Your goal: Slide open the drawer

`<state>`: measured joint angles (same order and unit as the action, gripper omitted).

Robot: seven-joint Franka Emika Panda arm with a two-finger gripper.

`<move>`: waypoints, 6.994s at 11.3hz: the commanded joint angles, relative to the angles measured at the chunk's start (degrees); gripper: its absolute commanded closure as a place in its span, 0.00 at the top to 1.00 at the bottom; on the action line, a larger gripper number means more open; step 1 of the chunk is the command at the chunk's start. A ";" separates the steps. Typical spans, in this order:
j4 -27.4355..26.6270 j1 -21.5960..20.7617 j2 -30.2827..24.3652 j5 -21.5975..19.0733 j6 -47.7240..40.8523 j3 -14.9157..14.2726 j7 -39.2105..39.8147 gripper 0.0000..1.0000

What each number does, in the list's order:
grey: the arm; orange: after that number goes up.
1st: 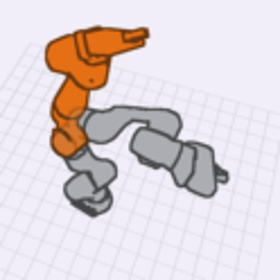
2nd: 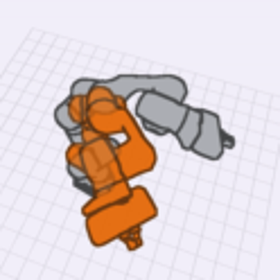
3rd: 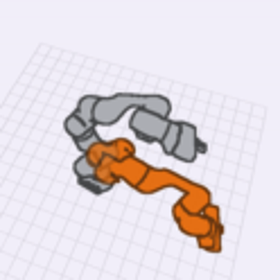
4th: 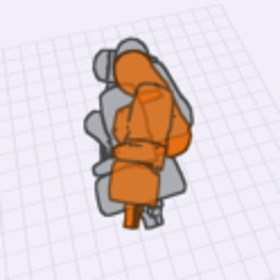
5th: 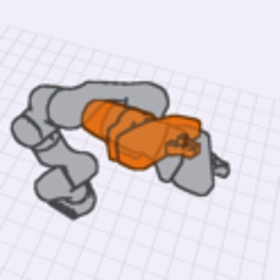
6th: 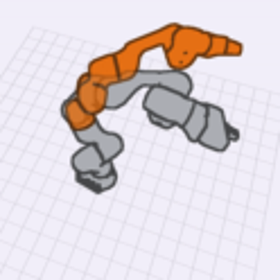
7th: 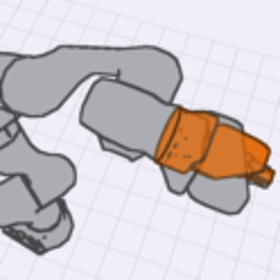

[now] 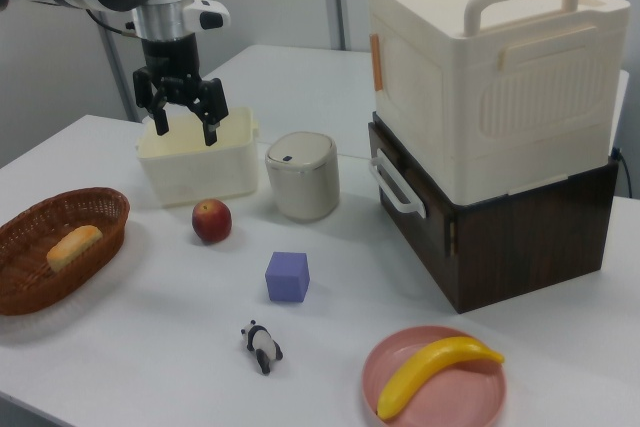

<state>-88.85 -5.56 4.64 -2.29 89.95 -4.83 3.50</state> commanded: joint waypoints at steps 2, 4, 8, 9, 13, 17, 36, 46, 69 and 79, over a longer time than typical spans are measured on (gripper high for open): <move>-1.05 2.48 -0.77 0.09 1.80 -0.62 -0.87 1.00; -2.64 2.48 -2.35 0.09 2.78 -0.70 -0.60 1.00; -2.91 2.48 -2.53 0.00 2.60 -0.70 -0.78 1.00; -2.91 2.57 -2.62 -0.08 2.43 -0.70 -0.78 1.00; -2.99 2.48 -2.53 -0.08 2.42 -0.70 -0.60 1.00; -2.99 3.00 -2.27 0.44 3.04 -0.70 3.32 1.00; 0.78 8.63 11.70 8.71 26.23 -5.79 42.90 1.00; 3.33 8.63 19.43 8.79 35.64 -6.59 40.27 1.00; 3.42 8.63 22.43 8.88 40.48 -7.65 40.79 0.87; 3.42 8.28 22.25 8.79 40.31 -7.56 39.56 0.81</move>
<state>-85.89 3.64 26.53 6.51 129.20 -11.50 44.33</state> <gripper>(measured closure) 0.176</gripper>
